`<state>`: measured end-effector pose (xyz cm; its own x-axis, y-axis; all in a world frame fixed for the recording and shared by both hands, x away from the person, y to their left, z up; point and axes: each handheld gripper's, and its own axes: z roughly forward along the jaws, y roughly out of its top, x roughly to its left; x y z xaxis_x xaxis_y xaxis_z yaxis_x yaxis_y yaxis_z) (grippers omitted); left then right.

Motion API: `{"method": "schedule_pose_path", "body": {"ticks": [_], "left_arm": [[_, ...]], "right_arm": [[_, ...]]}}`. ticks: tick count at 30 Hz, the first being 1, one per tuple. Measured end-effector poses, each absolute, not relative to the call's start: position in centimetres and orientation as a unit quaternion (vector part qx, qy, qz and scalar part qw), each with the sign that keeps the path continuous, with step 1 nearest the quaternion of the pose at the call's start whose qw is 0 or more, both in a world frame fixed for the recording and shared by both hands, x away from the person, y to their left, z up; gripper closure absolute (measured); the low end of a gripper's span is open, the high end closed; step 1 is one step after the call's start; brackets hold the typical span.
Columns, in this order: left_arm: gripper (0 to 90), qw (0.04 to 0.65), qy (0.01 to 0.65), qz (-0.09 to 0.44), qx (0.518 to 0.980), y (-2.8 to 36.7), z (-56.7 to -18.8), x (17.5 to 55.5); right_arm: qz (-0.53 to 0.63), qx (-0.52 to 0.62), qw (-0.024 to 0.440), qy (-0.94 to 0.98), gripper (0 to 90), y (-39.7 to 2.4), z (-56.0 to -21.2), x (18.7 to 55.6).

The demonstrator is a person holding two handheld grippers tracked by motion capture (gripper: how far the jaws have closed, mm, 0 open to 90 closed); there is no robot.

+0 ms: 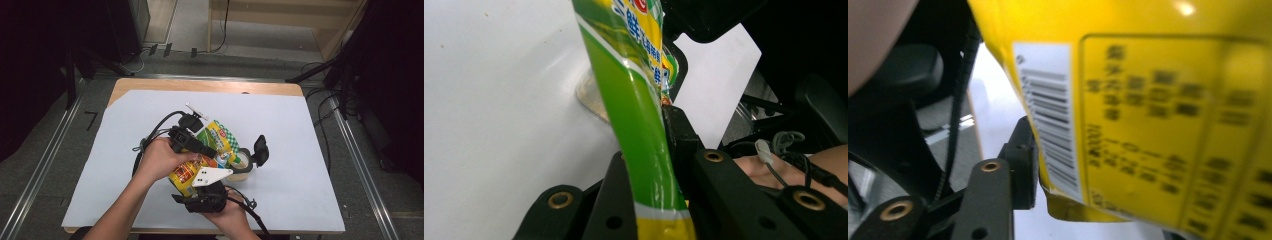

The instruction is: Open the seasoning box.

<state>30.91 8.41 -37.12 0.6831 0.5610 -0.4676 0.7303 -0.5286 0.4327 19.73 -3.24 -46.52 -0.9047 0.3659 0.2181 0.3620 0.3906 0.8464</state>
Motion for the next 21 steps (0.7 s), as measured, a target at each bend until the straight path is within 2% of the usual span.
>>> {"method": "schedule_pose_path", "body": {"ticks": [4, 6, 9, 16, 21], "left_arm": [[88.5, 0.307, 0.377, -0.138, 0.863, 8.5, -37.2, 31.0], [88.7, 0.310, 0.379, -0.140, 0.860, 8.4, -37.2, 30.9], [88.7, 0.310, 0.375, -0.134, 0.863, 8.1, -37.1, 30.8], [86.5, 0.299, 0.371, -0.128, 0.870, 7.5, -36.6, 31.3], [86.0, 0.263, 0.364, -0.113, 0.886, 6.2, -35.9, 31.7]], "right_arm": [[0.495, 0.210, 0.019, 0.843, 52.7, -2.9, -46.6, 19.6], [0.489, 0.214, 0.033, 0.845, 58.3, -2.9, -46.6, 19.5], [0.487, 0.226, 0.032, 0.843, 60.9, -3.0, -46.5, 19.5], [0.502, 0.233, 0.009, 0.833, 63.4, -3.1, -46.4, 20.1], [0.519, 0.247, -0.023, 0.818, 66.6, -3.3, -46.3, 20.5]]}}
